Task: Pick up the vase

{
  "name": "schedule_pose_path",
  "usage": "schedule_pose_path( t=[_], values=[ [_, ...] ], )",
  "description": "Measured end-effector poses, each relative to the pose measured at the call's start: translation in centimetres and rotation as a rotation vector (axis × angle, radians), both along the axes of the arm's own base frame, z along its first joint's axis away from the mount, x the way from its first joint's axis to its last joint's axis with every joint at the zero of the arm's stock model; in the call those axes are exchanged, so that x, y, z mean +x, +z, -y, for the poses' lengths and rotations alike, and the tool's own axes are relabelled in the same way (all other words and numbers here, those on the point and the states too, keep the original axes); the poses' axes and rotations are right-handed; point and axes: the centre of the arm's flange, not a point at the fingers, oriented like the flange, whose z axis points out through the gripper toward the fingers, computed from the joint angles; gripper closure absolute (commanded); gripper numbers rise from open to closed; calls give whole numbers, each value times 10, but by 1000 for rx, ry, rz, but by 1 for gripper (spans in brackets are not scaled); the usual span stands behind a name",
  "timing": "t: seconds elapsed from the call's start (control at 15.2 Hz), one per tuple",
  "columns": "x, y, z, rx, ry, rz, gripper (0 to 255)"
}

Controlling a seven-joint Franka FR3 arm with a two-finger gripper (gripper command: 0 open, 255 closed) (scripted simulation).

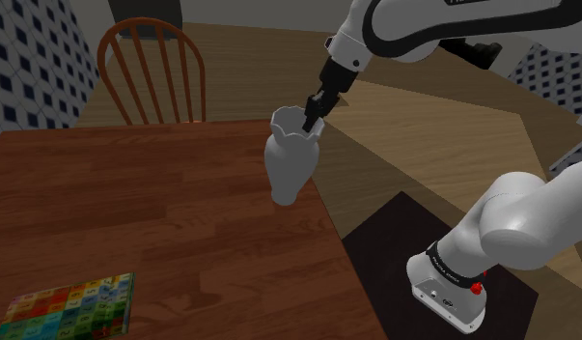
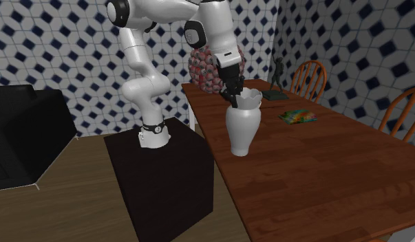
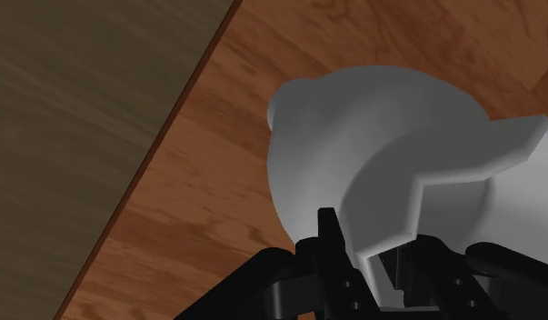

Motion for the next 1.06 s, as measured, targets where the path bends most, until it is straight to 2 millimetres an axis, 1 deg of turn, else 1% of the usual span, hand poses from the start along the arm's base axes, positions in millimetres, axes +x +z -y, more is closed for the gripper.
schedule_pose_path(
  t=[0.26,0.92,1.06],
  values=[
    [0,14,-1,-1,1,-3,255],
    [1,68,0,-1,0,-3,255],
    [1,75,0,-1,0,-3,255]
  ],
)
